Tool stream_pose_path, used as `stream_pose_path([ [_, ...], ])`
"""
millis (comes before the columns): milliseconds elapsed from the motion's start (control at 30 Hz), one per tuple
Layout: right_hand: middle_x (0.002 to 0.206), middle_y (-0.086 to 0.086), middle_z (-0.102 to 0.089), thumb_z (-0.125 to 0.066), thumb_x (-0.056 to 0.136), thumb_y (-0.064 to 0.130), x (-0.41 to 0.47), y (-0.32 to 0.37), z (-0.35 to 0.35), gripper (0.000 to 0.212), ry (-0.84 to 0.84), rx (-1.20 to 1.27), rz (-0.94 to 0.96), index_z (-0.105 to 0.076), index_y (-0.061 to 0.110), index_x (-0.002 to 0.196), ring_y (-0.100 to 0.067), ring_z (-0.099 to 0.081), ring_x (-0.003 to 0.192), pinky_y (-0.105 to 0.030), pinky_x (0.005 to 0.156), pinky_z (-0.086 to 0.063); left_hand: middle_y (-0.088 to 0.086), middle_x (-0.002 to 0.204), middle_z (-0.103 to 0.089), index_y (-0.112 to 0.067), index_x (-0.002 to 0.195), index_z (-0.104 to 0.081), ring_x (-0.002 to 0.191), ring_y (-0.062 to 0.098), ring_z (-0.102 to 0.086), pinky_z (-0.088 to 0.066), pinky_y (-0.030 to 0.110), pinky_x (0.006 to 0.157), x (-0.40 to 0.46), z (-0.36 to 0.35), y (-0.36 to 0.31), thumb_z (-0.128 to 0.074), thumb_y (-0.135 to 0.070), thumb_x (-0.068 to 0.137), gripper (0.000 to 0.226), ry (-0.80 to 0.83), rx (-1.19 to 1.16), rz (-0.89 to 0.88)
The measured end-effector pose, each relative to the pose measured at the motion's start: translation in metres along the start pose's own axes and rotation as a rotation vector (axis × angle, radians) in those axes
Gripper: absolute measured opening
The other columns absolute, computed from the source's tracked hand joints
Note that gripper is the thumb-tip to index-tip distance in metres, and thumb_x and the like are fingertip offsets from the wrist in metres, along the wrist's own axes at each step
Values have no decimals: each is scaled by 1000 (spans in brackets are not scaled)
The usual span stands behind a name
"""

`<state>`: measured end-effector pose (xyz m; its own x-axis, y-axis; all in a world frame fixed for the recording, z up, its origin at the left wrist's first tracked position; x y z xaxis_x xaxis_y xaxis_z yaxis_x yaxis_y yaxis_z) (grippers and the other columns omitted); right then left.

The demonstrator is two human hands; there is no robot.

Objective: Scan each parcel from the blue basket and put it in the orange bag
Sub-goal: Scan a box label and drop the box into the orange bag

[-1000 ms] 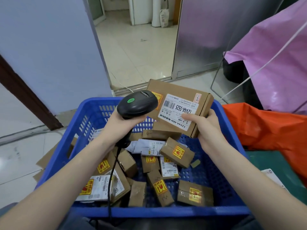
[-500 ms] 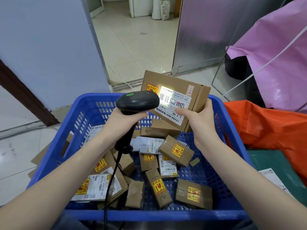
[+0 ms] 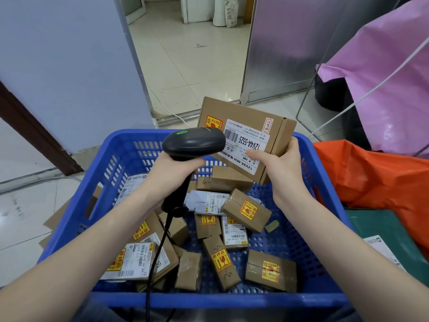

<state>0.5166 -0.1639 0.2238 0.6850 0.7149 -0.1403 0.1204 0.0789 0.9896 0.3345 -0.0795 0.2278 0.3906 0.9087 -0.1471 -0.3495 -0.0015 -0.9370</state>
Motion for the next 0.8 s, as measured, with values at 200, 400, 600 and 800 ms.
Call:
stream_pose_path([
  [200, 106, 9, -64, -78, 73, 5, 2, -2, 1, 57, -15, 0, 3, -47, 22, 117, -11, -63, 99, -28, 77, -54, -1, 68, -61, -20, 74, -60, 64, 7, -57, -45, 21, 63, -3, 1, -1, -64, -12, 85, 14, 5, 17, -2],
  [400, 103, 11, -64, -78, 73, 4, 3, -2, 0, 58, -14, 3, 5, -47, 21, 118, -9, -63, 97, -26, 75, -54, 0, 68, -60, -19, 73, -59, 65, 9, -57, -44, 21, 62, 1, 4, 2, -64, -12, 85, 15, -19, 12, 7],
  [600, 102, 12, -64, -77, 75, 6, 3, -1, 2, 55, -22, 18, 0, -47, 22, 119, -10, -64, 97, -28, 77, -54, 1, 62, -62, -26, 87, -62, 51, 0, -58, -47, 12, 50, 3, 5, 6, -68, -18, 85, 11, -21, -54, 0],
  [800, 103, 10, -66, -70, 84, 14, 2, 16, 22, 40, -43, 89, 31, -49, 25, 117, -10, -68, 92, -26, 68, -58, 1, 69, -63, -27, 92, -63, 59, 3, -60, -52, 18, 60, -1, 6, 0, -70, -23, 84, 11, -84, -74, -48],
])
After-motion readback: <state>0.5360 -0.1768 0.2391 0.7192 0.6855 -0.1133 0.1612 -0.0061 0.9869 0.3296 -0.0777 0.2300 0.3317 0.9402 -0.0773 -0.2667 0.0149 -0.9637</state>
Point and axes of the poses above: each hand's wrist, its own x-axis towards the middle knuckle, its own z-axis out of the back of the hand, y = z × x, the point moved 3 cm from there along x, towards the middle knuckle
